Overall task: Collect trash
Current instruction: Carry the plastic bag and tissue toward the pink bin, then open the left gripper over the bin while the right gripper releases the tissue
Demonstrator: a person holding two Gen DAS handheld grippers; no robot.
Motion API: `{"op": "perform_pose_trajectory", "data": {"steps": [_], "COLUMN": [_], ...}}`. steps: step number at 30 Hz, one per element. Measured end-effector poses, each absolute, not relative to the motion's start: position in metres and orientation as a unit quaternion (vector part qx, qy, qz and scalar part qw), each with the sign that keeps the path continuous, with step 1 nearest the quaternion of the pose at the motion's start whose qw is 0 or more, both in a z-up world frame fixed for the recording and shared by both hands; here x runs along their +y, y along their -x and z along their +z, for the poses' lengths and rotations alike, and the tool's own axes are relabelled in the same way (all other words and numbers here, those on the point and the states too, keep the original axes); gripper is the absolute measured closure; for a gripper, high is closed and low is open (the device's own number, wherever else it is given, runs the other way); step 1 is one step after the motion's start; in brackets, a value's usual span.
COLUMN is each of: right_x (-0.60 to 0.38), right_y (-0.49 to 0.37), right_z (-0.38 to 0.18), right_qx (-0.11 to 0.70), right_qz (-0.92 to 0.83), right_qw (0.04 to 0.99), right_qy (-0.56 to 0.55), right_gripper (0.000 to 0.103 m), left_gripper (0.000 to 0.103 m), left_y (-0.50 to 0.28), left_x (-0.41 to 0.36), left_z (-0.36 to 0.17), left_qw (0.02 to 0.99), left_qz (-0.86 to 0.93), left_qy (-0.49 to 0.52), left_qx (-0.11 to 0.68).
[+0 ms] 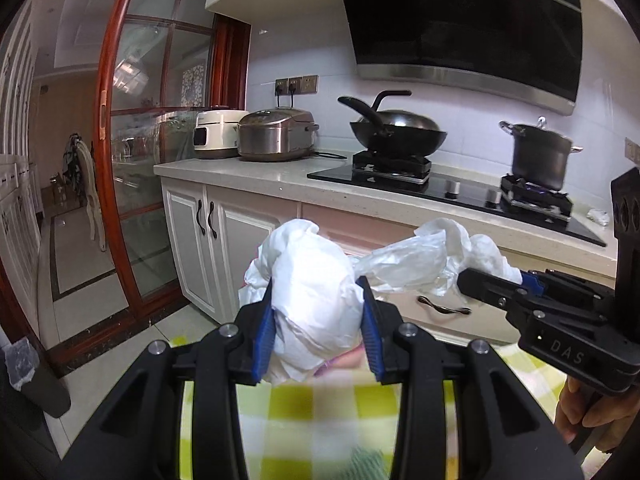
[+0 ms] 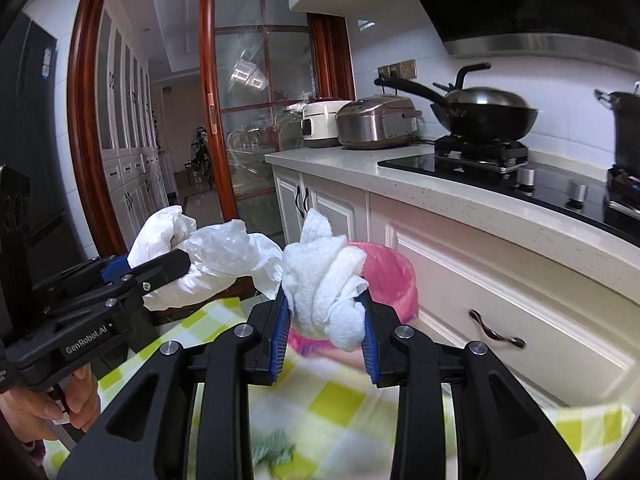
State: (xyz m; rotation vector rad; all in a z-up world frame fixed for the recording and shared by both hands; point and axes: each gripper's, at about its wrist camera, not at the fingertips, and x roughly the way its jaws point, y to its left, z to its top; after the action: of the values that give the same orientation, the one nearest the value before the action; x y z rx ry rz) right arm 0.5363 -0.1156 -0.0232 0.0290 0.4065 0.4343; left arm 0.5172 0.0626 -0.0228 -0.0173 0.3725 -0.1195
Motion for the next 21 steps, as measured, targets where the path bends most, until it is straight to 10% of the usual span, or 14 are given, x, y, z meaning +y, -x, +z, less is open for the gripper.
{"op": "perform_pose_trajectory", "data": {"steps": [21], "right_x": [-0.097], "right_y": [-0.739], "right_z": [-0.086], "right_qx": [0.265], "right_qz": [0.212], "right_qw": [0.941], "right_qy": [-0.007], "right_gripper": [0.069], "left_gripper": [0.06], "left_y": [-0.72], "left_x": [0.087], "left_z": [-0.103], "left_qw": [0.961], "left_qz": [-0.086], "left_qy": [0.045], "left_qx": [0.258]}}
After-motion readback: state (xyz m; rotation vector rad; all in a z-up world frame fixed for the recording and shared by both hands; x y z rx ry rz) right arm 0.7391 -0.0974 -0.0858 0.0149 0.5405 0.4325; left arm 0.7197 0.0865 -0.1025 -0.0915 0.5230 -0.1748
